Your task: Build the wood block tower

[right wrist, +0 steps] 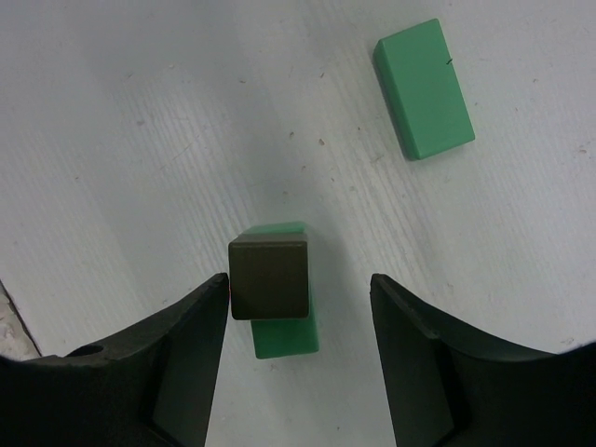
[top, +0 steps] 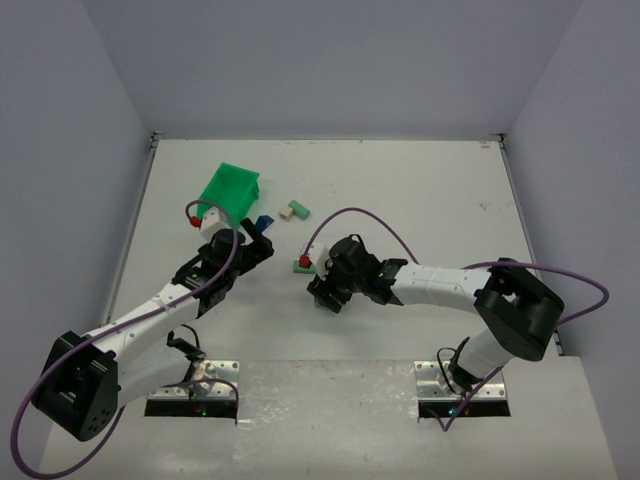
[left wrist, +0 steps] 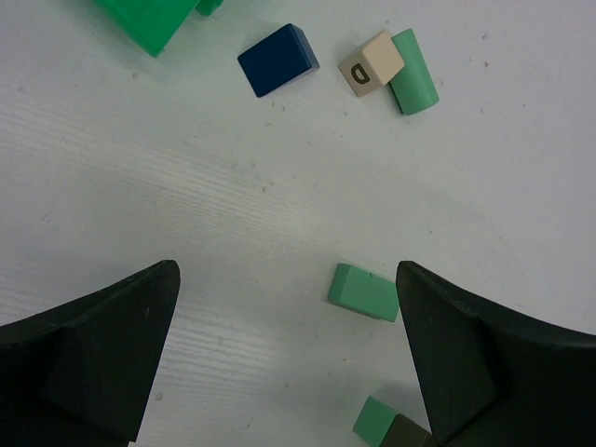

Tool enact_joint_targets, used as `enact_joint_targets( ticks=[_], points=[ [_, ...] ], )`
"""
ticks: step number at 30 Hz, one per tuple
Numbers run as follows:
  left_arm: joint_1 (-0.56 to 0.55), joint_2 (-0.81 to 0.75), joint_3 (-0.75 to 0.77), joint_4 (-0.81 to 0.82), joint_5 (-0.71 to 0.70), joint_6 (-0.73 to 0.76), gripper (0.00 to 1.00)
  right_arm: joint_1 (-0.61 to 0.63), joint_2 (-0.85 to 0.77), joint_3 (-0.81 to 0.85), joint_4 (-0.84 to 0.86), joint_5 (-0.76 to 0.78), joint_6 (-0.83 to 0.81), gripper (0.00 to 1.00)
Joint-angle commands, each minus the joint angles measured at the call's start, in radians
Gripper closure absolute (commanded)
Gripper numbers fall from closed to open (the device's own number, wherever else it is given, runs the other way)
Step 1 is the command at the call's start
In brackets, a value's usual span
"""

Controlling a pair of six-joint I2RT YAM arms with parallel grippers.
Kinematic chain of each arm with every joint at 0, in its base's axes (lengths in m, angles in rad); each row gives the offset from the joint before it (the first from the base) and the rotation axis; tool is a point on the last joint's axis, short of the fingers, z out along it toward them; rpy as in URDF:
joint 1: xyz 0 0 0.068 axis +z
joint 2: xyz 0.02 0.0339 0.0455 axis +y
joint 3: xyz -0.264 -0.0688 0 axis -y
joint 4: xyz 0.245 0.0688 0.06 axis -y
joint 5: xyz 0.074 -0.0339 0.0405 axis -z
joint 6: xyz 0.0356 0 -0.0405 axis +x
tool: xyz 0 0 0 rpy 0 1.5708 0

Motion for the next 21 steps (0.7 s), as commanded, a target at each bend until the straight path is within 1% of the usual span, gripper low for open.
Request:
enact_joint_targets(
  ticks=[1, 5, 10, 12, 14, 16, 18, 21],
  points=[
    [0.001, -0.021, -0.005, 0.044, 0.004, 0.016, 0.00, 0.004, -0.040, 0.004, 0.033, 0.001, -0.008, 0.37],
    [0.001, -0.016, -0.003, 0.056, 0.006, 0.036, 0.00, 0.006, -0.057, 0.010, 0.012, -0.015, -0.011, 0.35],
    [0.001, 0.001, 0.013, 0.070, 0.049, 0.086, 0.00, 0.004, -0.124, 0.027, -0.014, -0.070, -0.007, 0.25],
    [0.001, 0.017, 0.035, 0.069, 0.065, 0.101, 0.00, 0.004, -0.177, 0.029, -0.014, -0.091, -0.008, 0.17],
    [0.001, 0.028, 0.051, 0.070, 0.081, 0.106, 0.00, 0.004, -0.214, 0.037, -0.015, -0.124, -0.007, 0.13],
    [0.001, 0.043, 0.063, 0.070, 0.092, 0.108, 0.00, 0.004, -0.251, 0.038, -0.015, -0.133, 0.008, 0.03],
    [0.000, 0.056, 0.075, 0.067, 0.098, 0.104, 0.00, 0.004, -0.285, 0.043, -0.008, -0.105, 0.028, 0.01],
    [0.000, 0.059, 0.101, 0.019, 0.080, 0.073, 0.00, 0.002, -0.284, 0.089, -0.020, 0.004, 0.090, 0.01]
  ],
)
